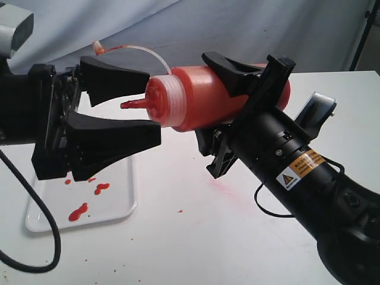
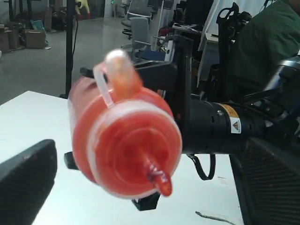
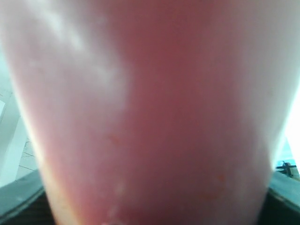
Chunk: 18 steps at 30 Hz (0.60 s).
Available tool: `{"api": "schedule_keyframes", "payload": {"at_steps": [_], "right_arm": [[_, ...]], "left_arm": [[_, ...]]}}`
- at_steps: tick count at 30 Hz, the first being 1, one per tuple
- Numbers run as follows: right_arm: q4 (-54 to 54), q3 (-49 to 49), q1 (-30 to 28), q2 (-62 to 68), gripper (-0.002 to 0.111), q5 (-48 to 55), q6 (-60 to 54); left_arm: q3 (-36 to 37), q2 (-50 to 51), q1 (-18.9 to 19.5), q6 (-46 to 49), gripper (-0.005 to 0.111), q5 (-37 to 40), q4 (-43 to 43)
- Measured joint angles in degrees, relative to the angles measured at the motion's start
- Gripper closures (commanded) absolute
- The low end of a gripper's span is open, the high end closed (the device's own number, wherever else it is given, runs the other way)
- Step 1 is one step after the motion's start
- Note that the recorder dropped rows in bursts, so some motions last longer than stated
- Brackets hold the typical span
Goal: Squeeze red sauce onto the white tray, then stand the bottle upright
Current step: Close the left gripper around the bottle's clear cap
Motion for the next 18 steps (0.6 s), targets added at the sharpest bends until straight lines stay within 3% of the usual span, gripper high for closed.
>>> {"api": "schedule_keyframes", "payload": {"at_steps": [4,18], "right_arm": [[1.7,0.0,0.0,0.0,0.108,0.0,-0.2],[0.2,0.0,0.0,0.0,0.108,-0.1,-0.5]], "left_arm": [[-1.5,0.1,-6.2,2.8,0.002,-6.1,-0.2],[-4.3,0.1,-7.4,3.1,0.005,-13.8,0.1]]}}
